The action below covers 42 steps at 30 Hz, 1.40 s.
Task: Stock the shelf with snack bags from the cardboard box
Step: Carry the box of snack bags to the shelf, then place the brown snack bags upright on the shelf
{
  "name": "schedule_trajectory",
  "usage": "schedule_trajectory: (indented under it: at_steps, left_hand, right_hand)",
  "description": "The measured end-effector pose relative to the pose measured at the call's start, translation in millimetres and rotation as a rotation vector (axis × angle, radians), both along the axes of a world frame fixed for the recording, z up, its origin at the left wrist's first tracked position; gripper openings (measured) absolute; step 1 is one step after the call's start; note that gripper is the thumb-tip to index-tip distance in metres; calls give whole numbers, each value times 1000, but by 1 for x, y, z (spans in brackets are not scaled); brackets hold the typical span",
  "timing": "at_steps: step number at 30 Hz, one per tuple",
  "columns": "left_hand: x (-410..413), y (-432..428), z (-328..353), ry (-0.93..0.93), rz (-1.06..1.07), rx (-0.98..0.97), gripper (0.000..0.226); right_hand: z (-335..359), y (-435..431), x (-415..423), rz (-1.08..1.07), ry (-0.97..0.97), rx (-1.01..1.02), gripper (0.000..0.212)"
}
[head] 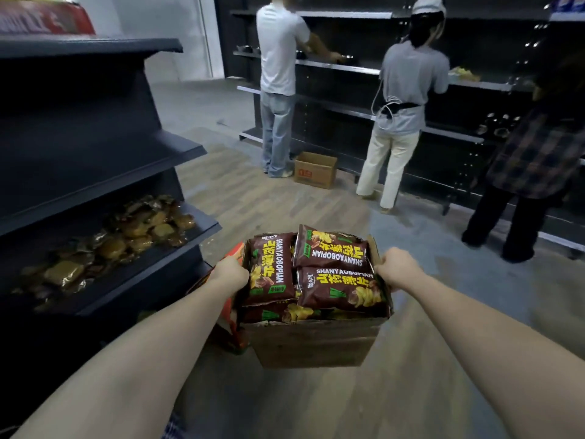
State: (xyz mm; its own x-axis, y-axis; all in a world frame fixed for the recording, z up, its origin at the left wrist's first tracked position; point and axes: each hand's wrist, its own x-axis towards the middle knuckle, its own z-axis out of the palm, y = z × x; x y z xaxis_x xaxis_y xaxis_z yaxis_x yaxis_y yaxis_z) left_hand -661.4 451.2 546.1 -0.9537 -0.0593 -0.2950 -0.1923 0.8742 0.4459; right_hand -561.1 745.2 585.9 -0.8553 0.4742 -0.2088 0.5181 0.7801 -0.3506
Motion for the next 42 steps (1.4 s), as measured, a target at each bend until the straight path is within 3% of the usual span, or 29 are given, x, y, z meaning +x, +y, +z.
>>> schedule_trajectory:
  at_steps: [12,21,25,32,37,42]
  left_hand:
    - [-133,-45,-12,-47,187,47,11]
    - [-228,-90,-15,-61,284,-5,19]
    - [-252,-108,-22,-85,347,6,13]
    - [-282,-130,-53,-156,498,61,10]
    - [-304,-137,-77,-181,551,40,29]
    - [-325,-130,-97,-200,660,97,25]
  right_hand:
    - [-23,-24,-200,224,-47,-34,14]
    - [-35,-72,-332,293,-46,17,15]
    - [-46,-97,-378,340,-43,26,7]
    - [-82,-131,-458,472,-123,57,15]
    - [-106,-151,-517,595,-201,82,9]
    - [-129,-164,-570,710,-266,98,11]
